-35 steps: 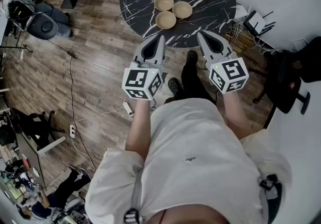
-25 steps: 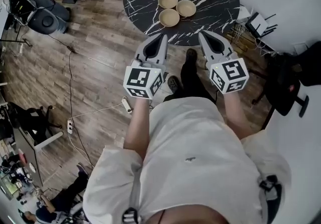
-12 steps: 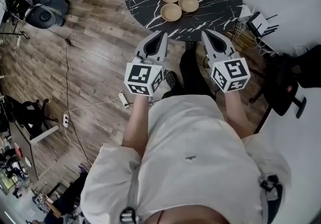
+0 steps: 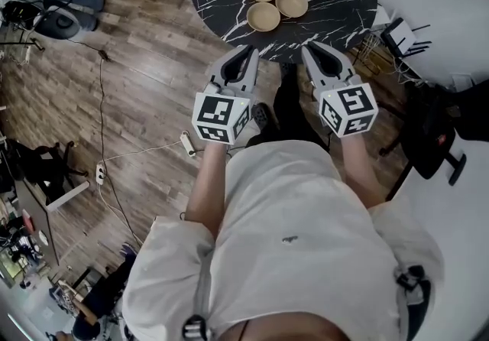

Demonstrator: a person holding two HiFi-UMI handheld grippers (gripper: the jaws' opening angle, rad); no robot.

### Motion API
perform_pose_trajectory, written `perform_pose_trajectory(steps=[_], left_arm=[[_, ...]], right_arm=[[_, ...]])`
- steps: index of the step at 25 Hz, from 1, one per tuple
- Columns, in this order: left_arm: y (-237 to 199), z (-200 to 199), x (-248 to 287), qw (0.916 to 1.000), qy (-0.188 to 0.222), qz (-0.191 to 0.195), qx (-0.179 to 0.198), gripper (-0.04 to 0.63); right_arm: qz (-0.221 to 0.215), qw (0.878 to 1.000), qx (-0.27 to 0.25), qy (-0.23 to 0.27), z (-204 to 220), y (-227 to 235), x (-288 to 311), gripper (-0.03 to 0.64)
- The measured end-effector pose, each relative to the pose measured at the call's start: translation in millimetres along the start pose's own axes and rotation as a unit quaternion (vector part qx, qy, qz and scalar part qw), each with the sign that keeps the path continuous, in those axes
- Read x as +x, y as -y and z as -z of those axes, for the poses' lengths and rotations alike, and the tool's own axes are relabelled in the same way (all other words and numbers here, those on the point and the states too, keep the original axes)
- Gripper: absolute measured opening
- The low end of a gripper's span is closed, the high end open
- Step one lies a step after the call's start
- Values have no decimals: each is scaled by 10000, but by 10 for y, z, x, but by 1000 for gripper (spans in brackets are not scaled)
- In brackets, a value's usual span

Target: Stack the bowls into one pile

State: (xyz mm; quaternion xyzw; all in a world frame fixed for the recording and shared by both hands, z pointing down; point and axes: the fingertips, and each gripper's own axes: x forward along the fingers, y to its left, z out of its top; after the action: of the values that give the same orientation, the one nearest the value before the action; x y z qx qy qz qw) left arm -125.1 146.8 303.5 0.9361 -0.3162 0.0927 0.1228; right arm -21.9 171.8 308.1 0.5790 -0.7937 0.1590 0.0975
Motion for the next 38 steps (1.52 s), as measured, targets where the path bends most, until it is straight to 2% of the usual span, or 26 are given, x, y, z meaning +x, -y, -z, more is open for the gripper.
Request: perform_pose_trajectory(steps=[4,14,22,33,38], left_arm=[[-57,69,182,9998,-201,38,30,58],[-337,134,673,9986,-517,-100,0,101],[-665,248,1032,9959,-809,-367,-187,112],[-1024,494,1496,9862,-1335,-839,-512,117],[-1180,717,1710,9774,-1555,-1116,-900,117]], right_arm=[[-114,9999,0,-107,24,91,166,67],[-464,9979,-36,-442,3,449,697,141],[-801,9936,-123,-786,16,691,1177,163],[-1230,9856,-219,-1140,80,1157,1764,169],[-1396,9818,-130,-1283,118,1353,1939,169]])
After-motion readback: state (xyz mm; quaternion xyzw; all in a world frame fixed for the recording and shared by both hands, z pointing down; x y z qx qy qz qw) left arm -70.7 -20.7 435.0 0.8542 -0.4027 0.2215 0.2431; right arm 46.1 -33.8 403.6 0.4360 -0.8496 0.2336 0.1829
